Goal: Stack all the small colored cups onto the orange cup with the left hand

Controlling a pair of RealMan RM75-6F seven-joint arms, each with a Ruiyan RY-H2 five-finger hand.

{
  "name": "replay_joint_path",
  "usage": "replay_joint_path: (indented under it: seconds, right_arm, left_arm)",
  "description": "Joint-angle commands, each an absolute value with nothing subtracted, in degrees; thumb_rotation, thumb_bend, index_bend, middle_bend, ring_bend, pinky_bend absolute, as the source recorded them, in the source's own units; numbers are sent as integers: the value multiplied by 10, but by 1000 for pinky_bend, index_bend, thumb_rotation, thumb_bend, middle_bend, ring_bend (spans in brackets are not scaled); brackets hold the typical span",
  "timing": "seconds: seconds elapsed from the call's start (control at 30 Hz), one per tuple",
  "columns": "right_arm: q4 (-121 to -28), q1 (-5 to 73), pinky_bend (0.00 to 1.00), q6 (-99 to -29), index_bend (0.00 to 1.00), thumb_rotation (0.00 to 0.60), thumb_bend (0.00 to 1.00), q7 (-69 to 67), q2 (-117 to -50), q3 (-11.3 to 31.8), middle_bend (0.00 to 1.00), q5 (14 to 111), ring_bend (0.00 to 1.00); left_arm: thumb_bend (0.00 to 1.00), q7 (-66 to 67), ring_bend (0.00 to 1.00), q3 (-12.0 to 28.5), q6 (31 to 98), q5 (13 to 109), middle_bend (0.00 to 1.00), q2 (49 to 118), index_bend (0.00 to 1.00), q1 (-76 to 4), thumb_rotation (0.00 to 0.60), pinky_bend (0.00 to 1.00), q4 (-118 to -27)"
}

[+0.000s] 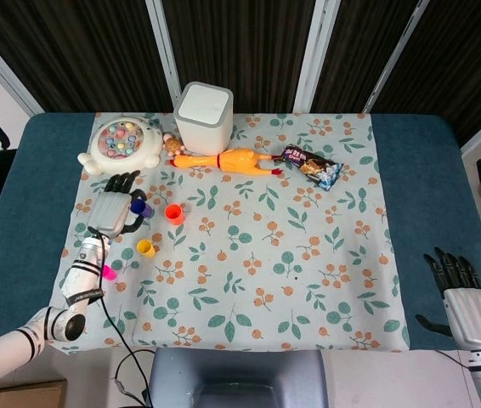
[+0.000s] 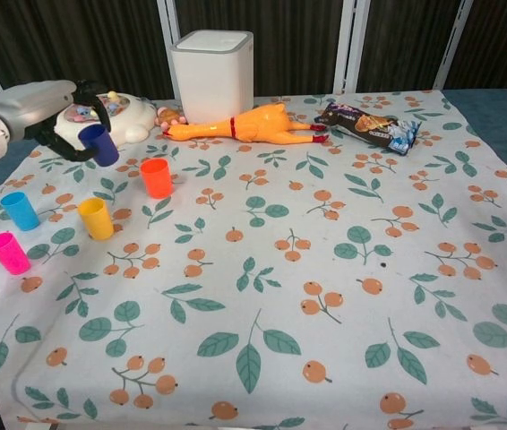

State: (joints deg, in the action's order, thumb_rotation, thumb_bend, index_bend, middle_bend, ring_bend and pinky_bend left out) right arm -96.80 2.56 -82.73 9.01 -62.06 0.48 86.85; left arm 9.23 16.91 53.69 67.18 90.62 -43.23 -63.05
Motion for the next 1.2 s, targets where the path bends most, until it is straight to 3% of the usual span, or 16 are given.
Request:
replay_joint_path:
  seconds: [0.03,0.4,1.2]
  right_arm:
    - [-968,25,0,-828,0,600,224,88,-619,5,0,869,0]
    - [-967,22,0,-834,0,600,224,78,-614,6,0,868,0]
    - [-969,22,0,-835,0,600,224,73,-610,7,0,865,0]
  left_arm:
    - [356,133,0,184,539,653,37,906,552,-454,600,94,-659]
    - [358,183,0,173,517,606,37,940,538,-475,600,96,-633]
    - [368,183,0,162,513,600,38,968,528,-492,600,97,-597]
